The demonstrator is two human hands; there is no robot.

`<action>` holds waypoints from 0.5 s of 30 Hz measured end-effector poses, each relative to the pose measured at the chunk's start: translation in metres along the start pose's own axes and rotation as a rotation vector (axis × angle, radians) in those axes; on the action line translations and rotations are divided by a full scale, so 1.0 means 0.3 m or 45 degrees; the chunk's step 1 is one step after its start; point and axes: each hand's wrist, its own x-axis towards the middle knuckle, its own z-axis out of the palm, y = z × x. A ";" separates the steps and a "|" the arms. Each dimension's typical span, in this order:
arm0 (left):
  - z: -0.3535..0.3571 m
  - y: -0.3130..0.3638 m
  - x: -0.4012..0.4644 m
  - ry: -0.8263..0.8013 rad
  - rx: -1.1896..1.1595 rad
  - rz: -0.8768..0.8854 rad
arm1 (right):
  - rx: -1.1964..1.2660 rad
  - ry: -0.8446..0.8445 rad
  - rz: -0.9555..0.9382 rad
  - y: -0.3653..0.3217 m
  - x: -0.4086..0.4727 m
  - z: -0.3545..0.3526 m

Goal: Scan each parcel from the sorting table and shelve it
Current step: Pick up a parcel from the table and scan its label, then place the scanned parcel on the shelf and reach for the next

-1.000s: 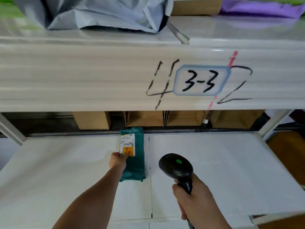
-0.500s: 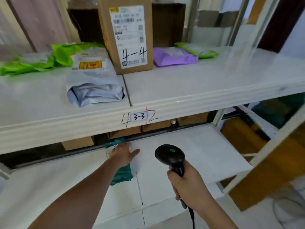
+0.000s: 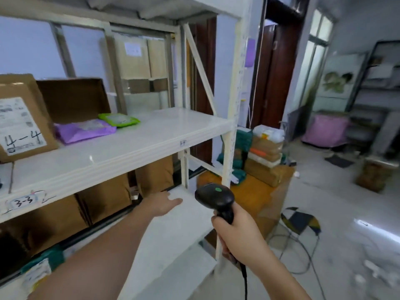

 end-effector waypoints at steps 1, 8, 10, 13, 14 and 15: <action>0.016 0.097 -0.002 -0.031 0.015 0.042 | -0.004 0.039 -0.018 0.013 -0.018 -0.068; 0.142 0.672 0.032 -0.064 0.095 0.345 | 0.002 0.274 -0.039 0.119 -0.078 -0.469; 0.171 0.801 0.044 -0.047 0.097 0.389 | 0.001 0.339 -0.036 0.146 -0.069 -0.556; 0.198 0.959 0.083 -0.026 0.157 0.458 | 0.013 0.401 -0.022 0.184 -0.034 -0.662; 0.206 1.003 0.104 -0.019 0.177 0.475 | 0.014 0.417 -0.020 0.197 -0.016 -0.693; 0.214 1.038 0.133 -0.014 0.187 0.487 | 0.013 0.431 -0.019 0.209 0.004 -0.721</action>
